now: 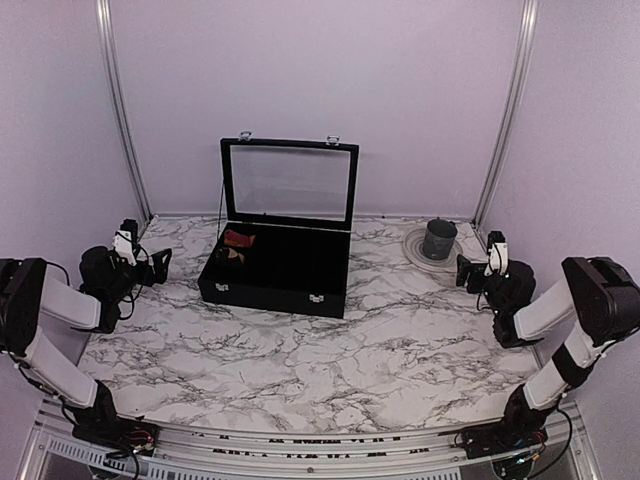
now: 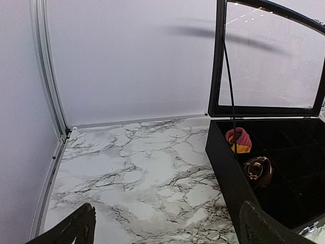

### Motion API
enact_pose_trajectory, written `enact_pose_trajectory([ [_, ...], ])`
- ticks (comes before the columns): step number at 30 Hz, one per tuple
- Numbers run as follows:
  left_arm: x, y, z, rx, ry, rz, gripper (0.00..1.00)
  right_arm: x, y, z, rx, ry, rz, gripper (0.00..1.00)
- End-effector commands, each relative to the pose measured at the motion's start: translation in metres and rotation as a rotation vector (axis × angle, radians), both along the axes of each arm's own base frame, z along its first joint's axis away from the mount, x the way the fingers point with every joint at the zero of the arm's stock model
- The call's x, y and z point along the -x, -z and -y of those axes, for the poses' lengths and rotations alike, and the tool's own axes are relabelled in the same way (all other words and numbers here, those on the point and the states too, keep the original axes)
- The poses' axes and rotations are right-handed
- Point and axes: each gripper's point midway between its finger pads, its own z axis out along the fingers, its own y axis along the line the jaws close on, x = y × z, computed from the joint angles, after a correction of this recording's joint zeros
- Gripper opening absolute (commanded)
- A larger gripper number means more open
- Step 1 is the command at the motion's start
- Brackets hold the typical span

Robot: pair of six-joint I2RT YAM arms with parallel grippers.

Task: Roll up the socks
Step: Reset both arms

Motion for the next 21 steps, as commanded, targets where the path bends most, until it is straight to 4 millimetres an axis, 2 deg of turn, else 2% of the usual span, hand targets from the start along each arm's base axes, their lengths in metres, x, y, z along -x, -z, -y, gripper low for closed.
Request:
enact_pose_trajectory([
  [1, -0.0046, -0.0113, -0.0033, 0.004, -0.013, 0.036, 0.99, -0.0025, -0.0075, 0.0008, -0.01, -0.005, 0.024, 1.0],
  [19, -0.0045, -0.0117, -0.0034, 0.003, -0.013, 0.038, 0.99, -0.0027, -0.0071, 0.0002, -0.008, -0.008, 0.022, 1.0],
  [21, -0.0045, -0.0117, -0.0033, 0.004, -0.013, 0.037, 0.99, -0.001, -0.0079, -0.0066, 0.004, -0.047, 0.031, 1.0],
])
